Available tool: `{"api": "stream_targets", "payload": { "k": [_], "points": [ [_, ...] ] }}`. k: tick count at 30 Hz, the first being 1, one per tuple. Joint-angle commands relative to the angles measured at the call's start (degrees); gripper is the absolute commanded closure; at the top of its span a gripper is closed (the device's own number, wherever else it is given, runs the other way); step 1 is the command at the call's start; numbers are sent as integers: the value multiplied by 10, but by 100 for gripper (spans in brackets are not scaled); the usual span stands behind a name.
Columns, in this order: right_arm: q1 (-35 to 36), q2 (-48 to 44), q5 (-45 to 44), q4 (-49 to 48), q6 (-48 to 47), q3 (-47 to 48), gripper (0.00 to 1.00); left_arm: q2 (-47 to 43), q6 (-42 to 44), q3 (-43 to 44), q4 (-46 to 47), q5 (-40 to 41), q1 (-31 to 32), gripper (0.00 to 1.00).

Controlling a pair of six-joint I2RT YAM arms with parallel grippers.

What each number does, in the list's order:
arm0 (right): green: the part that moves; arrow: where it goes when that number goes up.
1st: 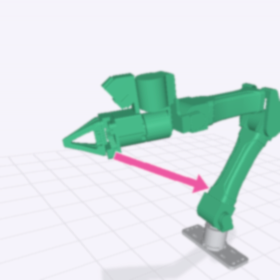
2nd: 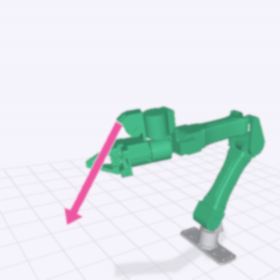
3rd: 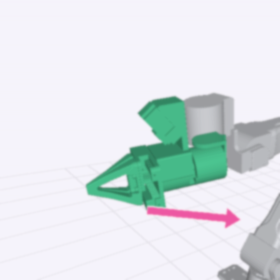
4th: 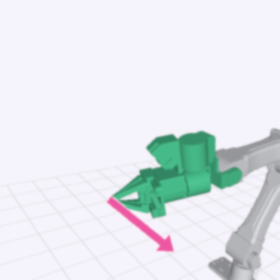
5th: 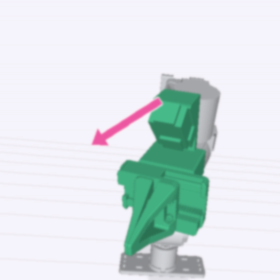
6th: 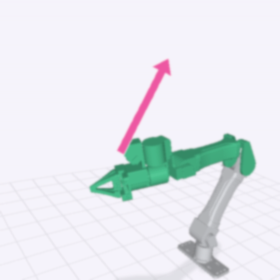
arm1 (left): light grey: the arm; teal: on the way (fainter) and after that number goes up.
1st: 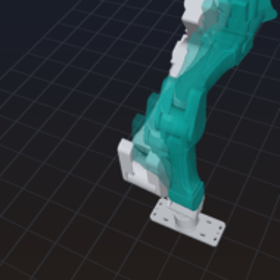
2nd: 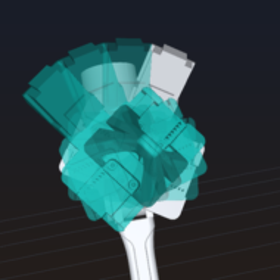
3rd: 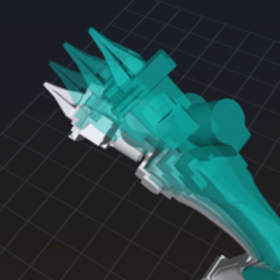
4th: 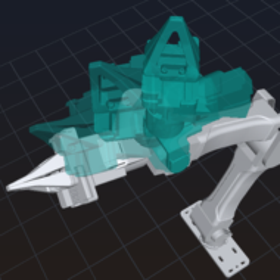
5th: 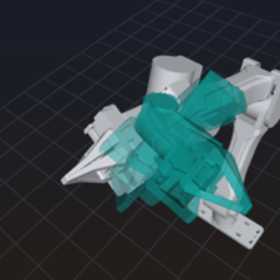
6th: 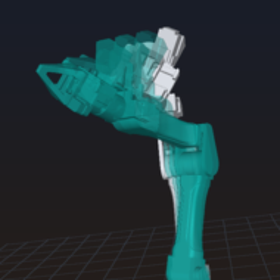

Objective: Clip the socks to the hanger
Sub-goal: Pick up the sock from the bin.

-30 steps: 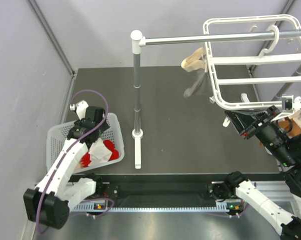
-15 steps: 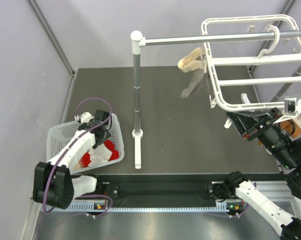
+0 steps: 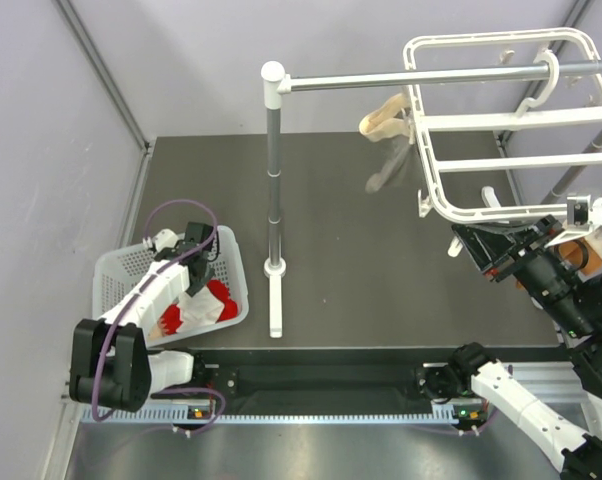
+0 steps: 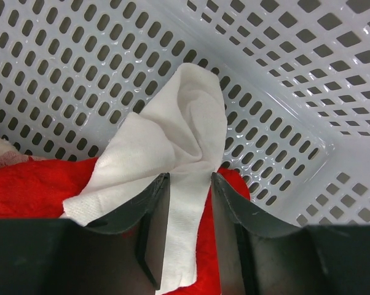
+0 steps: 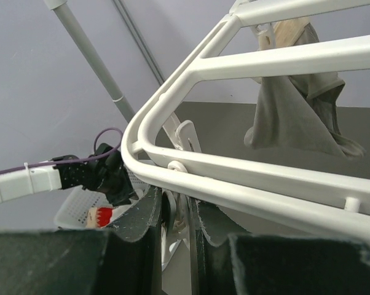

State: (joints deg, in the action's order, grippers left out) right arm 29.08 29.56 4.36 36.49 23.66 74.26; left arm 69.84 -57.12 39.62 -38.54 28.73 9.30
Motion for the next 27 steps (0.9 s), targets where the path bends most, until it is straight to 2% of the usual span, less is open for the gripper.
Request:
{"api": "stream_targets", "payload": {
  "k": [1,2,3,6,7,11,18,21,27],
  "points": [
    [1,-6,8,-5,1,5,100,3,-3,-4,19,7,-3,62],
    [1,-6,8,-5,1,5,100,3,-4,-7,21,10,-3,64],
    [1,-4,8,-5,1,6,100,2,0,-9,24,9,-3,70],
    [1,-3,10,-5,0,5,100,0,14,-9,37,-2,-4,76],
    [1,-3,11,-5,1,4,100,2,18,-6,37,-5,-4,84],
    [2,-4,12,-5,1,4,100,-7,32,2,30,-27,-3,100],
    [1,-3,11,-4,-1,4,100,-107,84,42,8,-68,-3,100],
    [1,-3,10,-4,-1,5,100,-155,116,70,14,-110,-3,100],
    [1,-3,7,-3,-2,3,100,-194,140,122,-6,-126,-3,100]
  ]
}}
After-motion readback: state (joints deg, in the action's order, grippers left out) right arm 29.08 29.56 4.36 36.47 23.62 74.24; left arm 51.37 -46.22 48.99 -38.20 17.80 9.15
